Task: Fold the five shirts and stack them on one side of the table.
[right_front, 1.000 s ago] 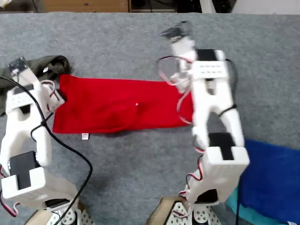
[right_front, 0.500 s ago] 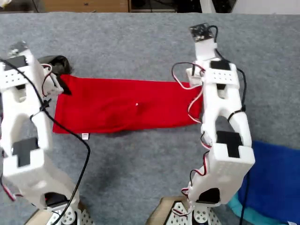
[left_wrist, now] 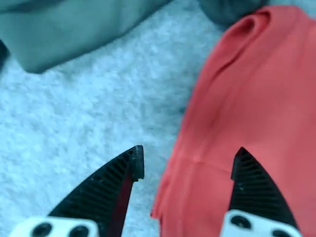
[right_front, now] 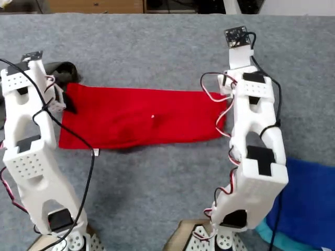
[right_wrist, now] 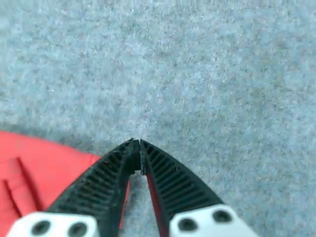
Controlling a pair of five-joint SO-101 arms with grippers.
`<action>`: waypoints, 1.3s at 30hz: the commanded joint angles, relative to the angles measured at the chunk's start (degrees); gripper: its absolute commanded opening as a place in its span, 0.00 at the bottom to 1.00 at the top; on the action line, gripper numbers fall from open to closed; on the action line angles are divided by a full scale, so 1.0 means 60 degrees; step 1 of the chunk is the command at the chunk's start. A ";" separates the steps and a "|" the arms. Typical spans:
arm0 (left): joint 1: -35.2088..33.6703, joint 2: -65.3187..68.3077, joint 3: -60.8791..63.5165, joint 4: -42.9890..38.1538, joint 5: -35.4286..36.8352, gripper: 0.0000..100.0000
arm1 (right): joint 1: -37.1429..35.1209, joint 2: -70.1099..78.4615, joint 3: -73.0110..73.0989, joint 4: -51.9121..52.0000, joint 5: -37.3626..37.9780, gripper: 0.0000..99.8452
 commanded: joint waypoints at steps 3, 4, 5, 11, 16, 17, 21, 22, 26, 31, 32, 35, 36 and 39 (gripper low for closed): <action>-0.0264 -0.0022 -0.0557 0.0059 -0.0381 0.29 | 0.0125 -0.0022 -0.0022 -0.0190 0.0073 0.01; -0.0249 -0.0007 -0.0498 0.0059 -0.0381 0.29 | 0.0125 -0.0022 -0.0037 -0.0190 0.0073 0.01; -0.0220 0.0066 -0.0484 0.0059 -0.0381 0.29 | 0.0125 -0.0022 -0.0037 -0.0190 0.0073 0.01; -0.0088 0.0930 -0.0513 0.0059 -0.0366 0.29 | 0.0125 -0.0022 -0.0037 -0.0220 0.0073 0.01; -0.0088 0.1487 -0.0586 0.0000 -0.0322 0.24 | 0.0125 -0.0022 -0.0022 -0.0249 0.0073 0.01; -0.0088 0.1487 -0.0615 -0.0015 -0.0308 0.24 | 0.0125 -0.0022 -0.0022 -0.0249 0.0073 0.01; -0.0059 0.1590 -0.0850 0.0044 -0.0293 0.16 | 0.0125 -0.0022 -0.0022 -0.0249 0.0073 0.01; -0.0029 0.1590 -0.0850 0.0044 -0.0293 0.14 | 0.0125 -0.0022 -0.0022 -0.0249 0.0073 0.01; 0.0293 0.1604 -0.0791 0.0044 -0.0293 0.07 | 0.0125 -0.0022 -0.0022 -0.0249 0.0073 0.01; 0.0733 0.1590 -0.0791 0.0059 -0.0278 0.06 | 0.0198 -0.0022 -0.0066 -0.0249 0.0059 0.01; 0.0821 0.1560 -0.0791 0.0059 -0.0278 0.06 | 0.0271 -0.0037 -0.0066 -0.0249 0.0059 0.01; 0.1084 0.1502 -0.0982 0.0527 -0.0278 0.06 | 0.0608 -0.0081 -0.0081 -0.0454 -0.0264 0.01; 0.1216 0.1502 -0.1128 0.0733 -0.0278 0.06 | 0.0813 -0.0095 -0.0081 -0.0571 -0.0527 0.01; 0.1524 0.1502 -0.1744 0.1333 -0.0278 0.02 | 0.1780 -0.0359 -0.0022 -0.0835 -0.1700 0.01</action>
